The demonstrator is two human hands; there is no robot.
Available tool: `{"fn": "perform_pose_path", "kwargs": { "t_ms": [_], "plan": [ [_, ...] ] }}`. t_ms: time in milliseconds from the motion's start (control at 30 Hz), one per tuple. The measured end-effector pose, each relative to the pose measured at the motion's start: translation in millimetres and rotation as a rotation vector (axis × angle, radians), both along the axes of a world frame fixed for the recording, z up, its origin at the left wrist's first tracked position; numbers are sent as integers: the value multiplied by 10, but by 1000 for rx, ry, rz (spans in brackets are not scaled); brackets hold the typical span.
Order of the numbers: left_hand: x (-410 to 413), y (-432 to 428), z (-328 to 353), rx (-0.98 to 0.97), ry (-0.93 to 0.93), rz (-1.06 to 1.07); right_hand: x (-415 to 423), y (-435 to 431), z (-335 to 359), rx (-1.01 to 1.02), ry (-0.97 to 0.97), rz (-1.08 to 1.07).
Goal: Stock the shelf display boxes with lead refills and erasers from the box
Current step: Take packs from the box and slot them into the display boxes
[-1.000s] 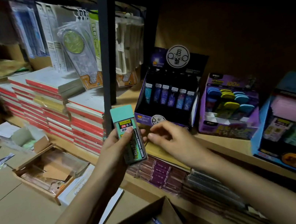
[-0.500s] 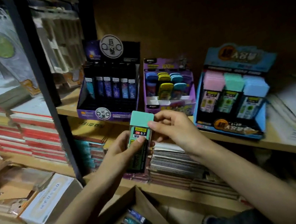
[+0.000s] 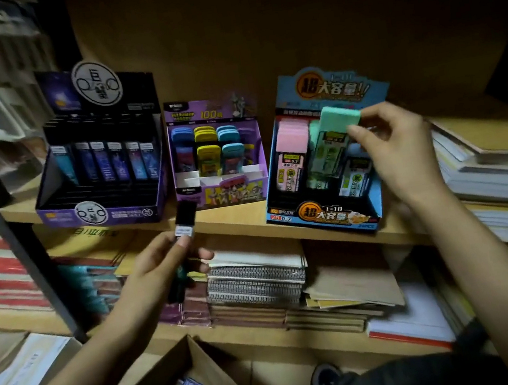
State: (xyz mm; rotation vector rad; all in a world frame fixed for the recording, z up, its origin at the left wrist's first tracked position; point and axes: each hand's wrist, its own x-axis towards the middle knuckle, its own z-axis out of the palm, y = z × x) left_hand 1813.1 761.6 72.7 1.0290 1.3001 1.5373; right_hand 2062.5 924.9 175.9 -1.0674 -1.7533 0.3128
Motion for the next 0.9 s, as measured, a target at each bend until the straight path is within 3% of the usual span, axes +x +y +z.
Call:
{"fn": "perform_pose_path", "kwargs": {
  "t_ms": [167,900],
  "plan": [
    [44,54,-59,7,-43,25,-12,31,-129,1,-145,1],
    [65,111,-108,23,-120,9,-63,139,-138,-64,-163,35]
  ]
}}
